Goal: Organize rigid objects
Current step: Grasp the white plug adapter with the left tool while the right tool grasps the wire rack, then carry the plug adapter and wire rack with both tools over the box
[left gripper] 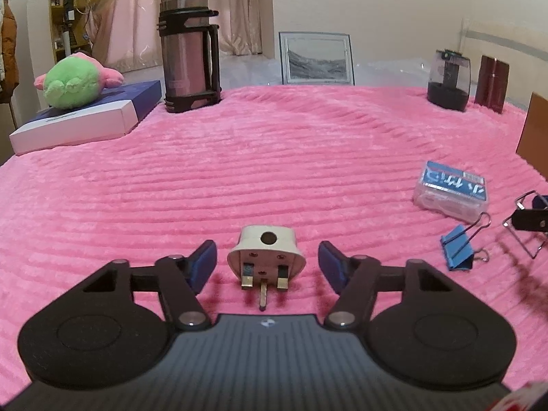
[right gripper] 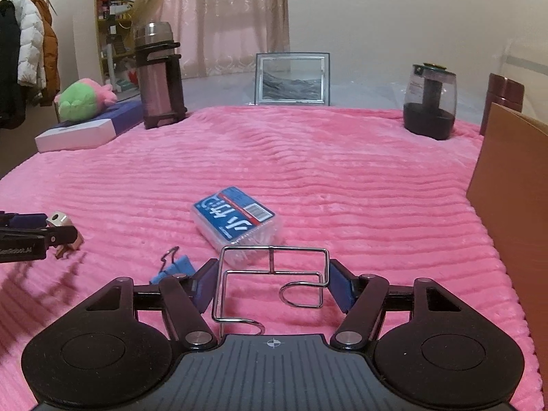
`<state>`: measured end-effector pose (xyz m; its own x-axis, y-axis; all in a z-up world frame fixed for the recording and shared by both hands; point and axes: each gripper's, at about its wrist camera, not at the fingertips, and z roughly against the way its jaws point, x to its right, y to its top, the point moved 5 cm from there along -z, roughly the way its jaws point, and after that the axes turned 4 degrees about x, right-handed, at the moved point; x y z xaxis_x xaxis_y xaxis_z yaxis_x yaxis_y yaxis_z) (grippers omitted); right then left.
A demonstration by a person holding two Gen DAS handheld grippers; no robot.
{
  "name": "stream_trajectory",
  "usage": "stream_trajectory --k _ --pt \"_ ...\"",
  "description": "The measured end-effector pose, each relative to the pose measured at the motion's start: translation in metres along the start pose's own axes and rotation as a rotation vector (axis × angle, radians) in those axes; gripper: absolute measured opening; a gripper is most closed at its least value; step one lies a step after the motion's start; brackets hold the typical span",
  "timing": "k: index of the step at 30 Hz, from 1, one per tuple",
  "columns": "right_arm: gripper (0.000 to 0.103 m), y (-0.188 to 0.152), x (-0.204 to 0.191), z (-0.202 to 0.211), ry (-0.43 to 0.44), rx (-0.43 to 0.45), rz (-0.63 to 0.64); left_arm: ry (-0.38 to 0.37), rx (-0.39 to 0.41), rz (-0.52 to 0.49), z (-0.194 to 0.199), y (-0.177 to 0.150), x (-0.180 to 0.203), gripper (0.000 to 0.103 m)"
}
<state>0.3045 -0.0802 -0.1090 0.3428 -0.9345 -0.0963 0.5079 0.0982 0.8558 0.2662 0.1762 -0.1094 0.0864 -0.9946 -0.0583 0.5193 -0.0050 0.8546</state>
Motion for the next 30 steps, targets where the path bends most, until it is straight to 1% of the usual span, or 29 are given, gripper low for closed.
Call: stream_trajectory --k 3,4,5,8,15,19,25,30 --pt "0.064 -0.001 0.001 0.000 0.000 -0.002 -0.002 -0.001 -0.010 -0.015 -0.005 -0.001 0.001 0.056" --pt "0.064 -0.001 0.001 0.000 0.000 -0.002 -0.002 -0.001 -0.013 -0.021 -0.006 -0.002 0.002 0.051" --pt "0.064 -0.001 0.002 0.001 0.001 -0.002 -0.003 0.002 -0.018 -0.028 -0.007 -0.002 0.002 0.049" --pt "0.064 0.000 0.002 0.001 0.003 0.002 -0.006 0.005 -0.025 -0.032 -0.009 -0.004 0.001 0.045" --pt "0.064 0.003 0.001 0.005 0.007 0.012 -0.003 0.006 -0.029 -0.016 -0.005 -0.004 0.000 0.044" --pt "0.064 0.004 0.001 0.010 0.010 0.012 -0.003 -0.007 -0.037 -0.008 0.004 -0.003 0.002 0.044" --pt "0.064 0.005 0.001 0.025 0.016 0.016 -0.002 -0.030 -0.037 -0.011 0.025 0.000 0.014 0.044" --pt "0.064 0.005 0.000 0.044 0.024 0.020 -0.001 -0.059 -0.036 -0.016 0.049 0.004 0.033 0.044"
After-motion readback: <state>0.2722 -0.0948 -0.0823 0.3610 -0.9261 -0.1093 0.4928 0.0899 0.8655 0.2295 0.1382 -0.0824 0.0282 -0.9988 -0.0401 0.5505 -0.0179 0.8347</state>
